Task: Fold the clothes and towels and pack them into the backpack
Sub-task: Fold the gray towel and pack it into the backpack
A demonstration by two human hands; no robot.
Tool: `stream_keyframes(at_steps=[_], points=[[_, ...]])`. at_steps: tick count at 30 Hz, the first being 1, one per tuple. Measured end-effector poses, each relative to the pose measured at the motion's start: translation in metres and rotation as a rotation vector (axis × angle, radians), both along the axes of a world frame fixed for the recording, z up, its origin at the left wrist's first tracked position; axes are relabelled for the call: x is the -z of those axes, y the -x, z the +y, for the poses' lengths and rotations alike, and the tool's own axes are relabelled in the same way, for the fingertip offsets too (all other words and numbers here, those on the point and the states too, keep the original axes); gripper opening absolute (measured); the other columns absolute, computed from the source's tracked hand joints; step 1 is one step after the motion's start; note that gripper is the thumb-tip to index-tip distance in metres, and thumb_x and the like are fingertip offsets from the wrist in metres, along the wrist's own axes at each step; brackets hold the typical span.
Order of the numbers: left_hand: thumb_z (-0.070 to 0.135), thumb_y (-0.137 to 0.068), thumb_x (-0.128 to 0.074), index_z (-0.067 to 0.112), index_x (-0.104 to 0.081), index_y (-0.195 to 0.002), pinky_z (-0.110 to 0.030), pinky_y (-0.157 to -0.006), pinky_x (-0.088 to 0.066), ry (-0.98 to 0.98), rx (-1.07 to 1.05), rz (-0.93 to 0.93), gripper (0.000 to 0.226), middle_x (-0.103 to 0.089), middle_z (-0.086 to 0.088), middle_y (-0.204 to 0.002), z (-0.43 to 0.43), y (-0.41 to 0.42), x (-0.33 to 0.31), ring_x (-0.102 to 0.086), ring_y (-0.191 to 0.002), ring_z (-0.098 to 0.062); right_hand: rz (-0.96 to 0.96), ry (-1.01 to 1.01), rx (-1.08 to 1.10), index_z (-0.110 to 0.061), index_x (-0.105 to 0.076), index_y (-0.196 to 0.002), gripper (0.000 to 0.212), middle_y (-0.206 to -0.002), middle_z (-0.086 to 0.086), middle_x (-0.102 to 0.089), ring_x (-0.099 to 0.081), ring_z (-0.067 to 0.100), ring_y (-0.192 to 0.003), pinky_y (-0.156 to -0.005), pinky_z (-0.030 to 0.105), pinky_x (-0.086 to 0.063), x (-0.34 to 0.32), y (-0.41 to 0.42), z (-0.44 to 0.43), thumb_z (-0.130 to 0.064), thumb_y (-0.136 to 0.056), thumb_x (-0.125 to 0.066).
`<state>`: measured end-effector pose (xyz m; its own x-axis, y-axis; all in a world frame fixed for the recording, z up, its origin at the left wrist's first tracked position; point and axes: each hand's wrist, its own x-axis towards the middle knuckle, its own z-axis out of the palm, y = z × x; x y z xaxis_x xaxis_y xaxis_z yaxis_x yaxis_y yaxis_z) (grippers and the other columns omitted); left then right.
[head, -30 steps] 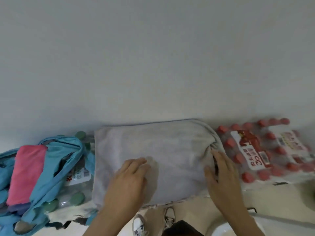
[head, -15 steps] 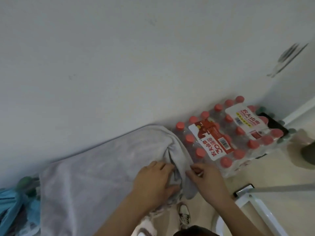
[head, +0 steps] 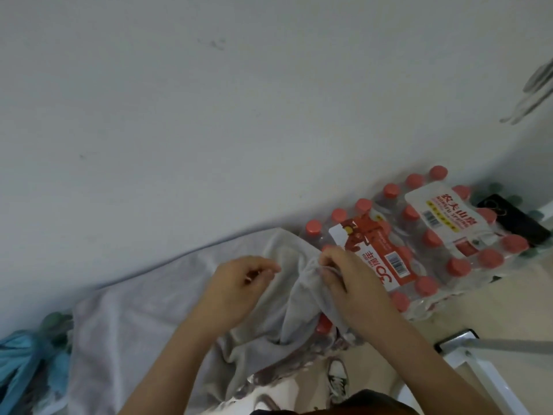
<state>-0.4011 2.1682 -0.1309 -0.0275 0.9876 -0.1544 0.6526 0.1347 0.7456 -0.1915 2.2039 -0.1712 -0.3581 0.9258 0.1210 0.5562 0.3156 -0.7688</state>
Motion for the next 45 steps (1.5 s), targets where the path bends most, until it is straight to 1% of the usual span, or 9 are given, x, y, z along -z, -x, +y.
stream_keyframes(at_steps=[2, 7, 17, 22, 25, 28, 33, 39, 45], points=[[0.018, -0.095, -0.055, 0.027, -0.071, -0.086, -0.024, -0.071, -0.053, -0.009, -0.130, -0.303, 0.021, -0.071, 0.006, -0.079, 0.016, -0.022, -0.009, -0.062, -0.069, -0.005, -0.017, -0.083, -0.054, -0.019, -0.054, -0.092, 0.006, -0.089, -0.005, -0.053, -0.049, 0.006, -0.077, -0.066, 0.024, -0.042, -0.003, 0.002, 0.001, -0.017, -0.089, -0.049], [0.042, -0.097, -0.043, 0.015, -0.066, -0.086, -0.032, -0.071, -0.053, 0.358, 0.011, -0.353, 0.037, -0.065, -0.002, -0.073, 0.042, -0.045, -0.017, -0.062, -0.070, -0.015, -0.098, -0.297, -0.238, -0.022, -0.047, -0.102, 0.025, -0.111, 0.002, -0.048, -0.055, 0.015, -0.072, -0.055, 0.019, -0.046, -0.020, 0.014, -0.008, -0.007, -0.083, -0.055], [0.019, -0.074, -0.063, 0.008, -0.063, -0.065, -0.027, -0.056, -0.041, 0.492, 0.142, 0.161, 0.013, -0.055, 0.001, -0.058, 0.050, -0.011, 0.010, -0.049, -0.057, -0.009, -0.168, -0.381, -0.364, -0.022, -0.043, -0.107, 0.026, -0.105, -0.001, -0.038, -0.024, 0.003, -0.064, -0.044, 0.009, -0.022, -0.022, 0.034, -0.033, -0.014, -0.082, -0.045], [0.000, -0.092, -0.049, 0.004, -0.060, -0.082, -0.034, -0.063, -0.054, 0.195, -0.485, -0.729, 0.016, -0.061, -0.012, -0.073, 0.043, 0.004, 0.009, -0.060, -0.067, -0.022, -0.121, 0.097, -0.055, -0.036, -0.033, -0.134, 0.056, -0.117, -0.007, -0.051, -0.061, 0.011, -0.084, -0.068, 0.030, -0.055, -0.010, 0.017, -0.022, -0.024, -0.087, -0.062], [-0.007, -0.089, -0.034, 0.003, -0.056, -0.094, -0.035, -0.068, -0.055, 0.178, -0.691, -1.143, 0.024, -0.060, -0.016, -0.086, 0.041, 0.004, 0.009, -0.060, -0.076, -0.024, 0.023, 0.356, -0.084, -0.035, -0.063, -0.097, 0.014, -0.078, -0.013, -0.061, -0.057, 0.000, -0.069, -0.064, 0.017, -0.050, -0.015, -0.005, -0.018, -0.023, -0.090, -0.062], [0.009, -0.090, -0.037, -0.006, -0.053, -0.123, -0.041, -0.101, -0.043, 0.273, -0.652, -1.415, 0.040, -0.060, -0.019, -0.122, 0.040, -0.003, 0.008, -0.057, -0.115, -0.032, 0.280, 0.475, -0.091, -0.030, -0.069, -0.076, 0.017, -0.061, -0.003, -0.056, -0.048, 0.003, -0.054, -0.052, 0.017, -0.038, -0.030, -0.017, -0.022, -0.021, -0.089, -0.064], [0.007, -0.081, -0.064, 0.000, -0.059, -0.105, -0.035, -0.073, -0.052, 0.073, -0.547, -0.660, 0.025, -0.067, -0.013, -0.094, 0.052, -0.022, -0.001, -0.064, -0.085, -0.025, 0.594, 0.532, 0.047, -0.008, -0.064, -0.077, 0.017, -0.049, 0.006, -0.051, -0.044, 0.015, -0.036, -0.038, 0.022, -0.037, -0.056, -0.022, -0.028, -0.024, -0.077, -0.069], [0.026, -0.090, -0.050, 0.012, -0.038, -0.055, -0.032, -0.055, -0.031, -0.103, -0.369, 0.020, 0.039, -0.044, -0.003, -0.052, 0.095, -0.048, -0.024, -0.042, -0.055, -0.021, 0.689, 0.517, 0.157, -0.013, -0.060, -0.064, 0.018, -0.051, 0.009, -0.045, -0.040, 0.014, -0.044, -0.046, 0.021, -0.037, -0.064, -0.050, -0.034, -0.028, -0.073, -0.067], [0.046, -0.092, -0.046, 0.016, -0.053, -0.083, -0.033, -0.066, -0.042, -0.135, -0.198, 0.339, 0.032, -0.059, 0.001, -0.077, 0.146, -0.107, 0.002, -0.054, -0.075, -0.023, 0.537, 0.449, 0.694, -0.005, -0.055, -0.065, 0.026, -0.052, 0.005, -0.054, -0.048, 0.014, -0.046, -0.050, 0.031, -0.042, -0.012, -0.096, -0.037, -0.011, -0.089, -0.064]])
